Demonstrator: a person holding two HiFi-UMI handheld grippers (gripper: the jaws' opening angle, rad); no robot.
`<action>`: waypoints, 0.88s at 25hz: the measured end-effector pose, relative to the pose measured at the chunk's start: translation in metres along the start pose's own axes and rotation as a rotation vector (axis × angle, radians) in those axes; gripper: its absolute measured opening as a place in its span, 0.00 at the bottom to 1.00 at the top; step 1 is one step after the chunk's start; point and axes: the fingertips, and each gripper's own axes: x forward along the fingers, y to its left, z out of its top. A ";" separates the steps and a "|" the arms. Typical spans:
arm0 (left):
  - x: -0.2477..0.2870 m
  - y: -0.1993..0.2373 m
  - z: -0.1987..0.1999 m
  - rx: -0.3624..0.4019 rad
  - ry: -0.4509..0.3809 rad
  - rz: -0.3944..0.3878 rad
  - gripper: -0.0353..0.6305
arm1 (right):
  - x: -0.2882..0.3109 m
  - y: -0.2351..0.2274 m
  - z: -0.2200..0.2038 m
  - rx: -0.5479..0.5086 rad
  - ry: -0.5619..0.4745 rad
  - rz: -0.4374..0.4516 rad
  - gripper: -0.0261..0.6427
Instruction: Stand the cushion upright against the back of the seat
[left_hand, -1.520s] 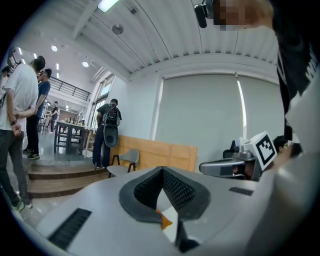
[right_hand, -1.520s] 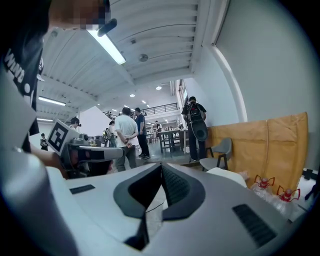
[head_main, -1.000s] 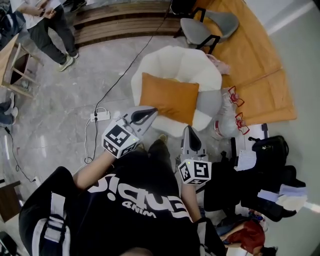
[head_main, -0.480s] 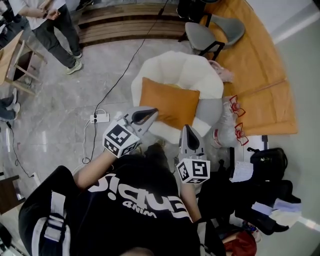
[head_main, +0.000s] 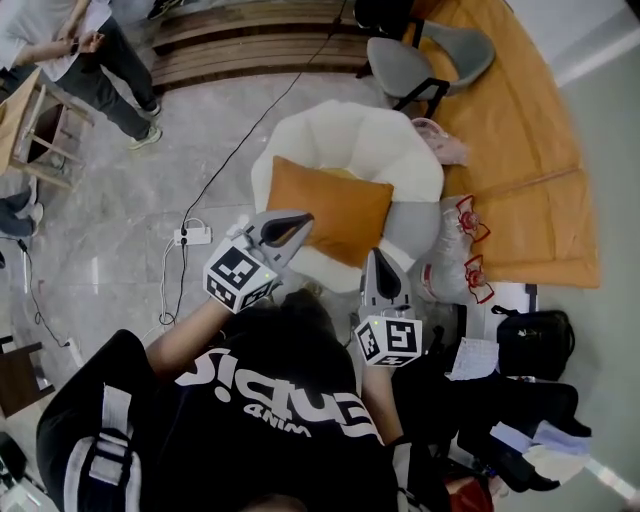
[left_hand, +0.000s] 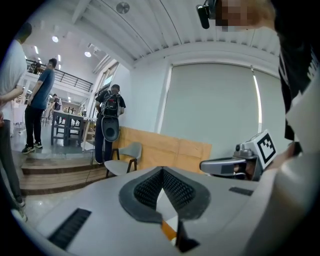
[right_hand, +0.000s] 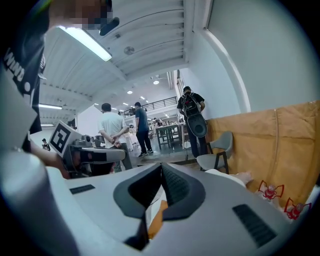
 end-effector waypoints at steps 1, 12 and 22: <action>0.009 -0.001 0.002 -0.002 -0.006 0.005 0.06 | 0.003 -0.010 0.000 0.006 0.002 0.008 0.07; 0.046 0.028 -0.009 -0.053 0.034 0.081 0.06 | 0.063 -0.047 -0.010 0.018 0.068 0.106 0.07; 0.075 0.068 -0.039 -0.121 0.087 0.077 0.07 | 0.128 -0.046 -0.026 -0.003 0.122 0.159 0.07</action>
